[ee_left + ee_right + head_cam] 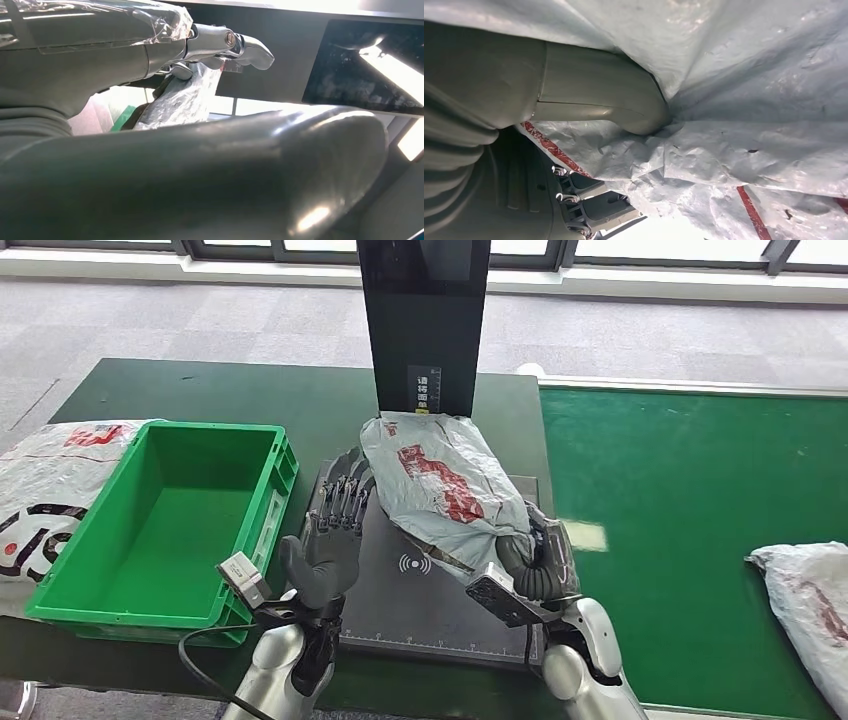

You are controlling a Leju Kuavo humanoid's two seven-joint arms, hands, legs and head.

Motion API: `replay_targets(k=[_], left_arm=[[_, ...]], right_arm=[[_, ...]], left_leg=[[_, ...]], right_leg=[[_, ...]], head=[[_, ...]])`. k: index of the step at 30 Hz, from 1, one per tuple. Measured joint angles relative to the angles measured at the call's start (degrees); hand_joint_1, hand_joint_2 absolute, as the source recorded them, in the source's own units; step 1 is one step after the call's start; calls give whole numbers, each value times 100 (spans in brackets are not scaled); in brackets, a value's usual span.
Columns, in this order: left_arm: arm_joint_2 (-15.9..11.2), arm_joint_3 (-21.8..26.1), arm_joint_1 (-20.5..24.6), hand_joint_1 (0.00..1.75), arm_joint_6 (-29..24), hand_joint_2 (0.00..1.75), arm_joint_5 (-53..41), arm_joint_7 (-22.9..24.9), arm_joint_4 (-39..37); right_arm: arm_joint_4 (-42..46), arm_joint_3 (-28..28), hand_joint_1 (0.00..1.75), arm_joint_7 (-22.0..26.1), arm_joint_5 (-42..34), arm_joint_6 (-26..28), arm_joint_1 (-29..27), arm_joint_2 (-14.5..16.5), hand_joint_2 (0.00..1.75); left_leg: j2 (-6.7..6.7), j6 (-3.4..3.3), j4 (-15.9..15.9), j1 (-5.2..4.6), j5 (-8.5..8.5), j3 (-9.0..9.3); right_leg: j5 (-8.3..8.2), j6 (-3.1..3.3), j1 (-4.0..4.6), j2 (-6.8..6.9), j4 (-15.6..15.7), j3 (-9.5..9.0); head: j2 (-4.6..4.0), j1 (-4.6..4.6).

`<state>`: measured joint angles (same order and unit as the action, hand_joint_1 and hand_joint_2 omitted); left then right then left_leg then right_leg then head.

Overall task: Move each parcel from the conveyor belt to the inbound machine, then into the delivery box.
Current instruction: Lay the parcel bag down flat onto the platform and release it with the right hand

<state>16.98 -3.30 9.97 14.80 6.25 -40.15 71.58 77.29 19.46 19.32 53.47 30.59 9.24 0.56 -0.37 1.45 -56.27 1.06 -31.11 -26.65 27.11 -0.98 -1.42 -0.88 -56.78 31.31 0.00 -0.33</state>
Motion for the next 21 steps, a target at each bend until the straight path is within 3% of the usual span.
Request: replay_targets(k=[2,5,7,12,21], left_arm=[[1,-1,11,0,13,0,-5,0,-21],[27,-3,118,0,8,0,-28,2,-190],[49,-4,196,0,-25,0,-34,2,-304],[63,-15,262,0,-79,0,6,2,-451],[73,-24,338,0,-98,0,42,2,-545]], right_arm=[[-73,1,0,-97,-113,-177,31,16,175],[-666,-23,0,-189,-479,-1027,221,152,175],[-1150,-38,0,-63,-568,-1290,306,268,175],[-1787,-86,0,226,-742,-1243,470,430,175],[-1975,-151,0,370,-871,-1310,480,507,175]], left_leg=[[1,0,0,0,0,-8],[7,1,0,1,1,13],[6,3,-1,1,4,26],[6,4,-2,0,6,25],[6,3,-2,-2,5,23]], right_leg=[[0,0,1,-1,0,0],[-3,0,2,-8,0,2],[-6,1,2,-7,-1,4],[-7,0,2,-8,-1,6],[-7,0,0,-7,0,6]], head=[[0,0],[0,0],[0,0],[0,0],[0,0]])
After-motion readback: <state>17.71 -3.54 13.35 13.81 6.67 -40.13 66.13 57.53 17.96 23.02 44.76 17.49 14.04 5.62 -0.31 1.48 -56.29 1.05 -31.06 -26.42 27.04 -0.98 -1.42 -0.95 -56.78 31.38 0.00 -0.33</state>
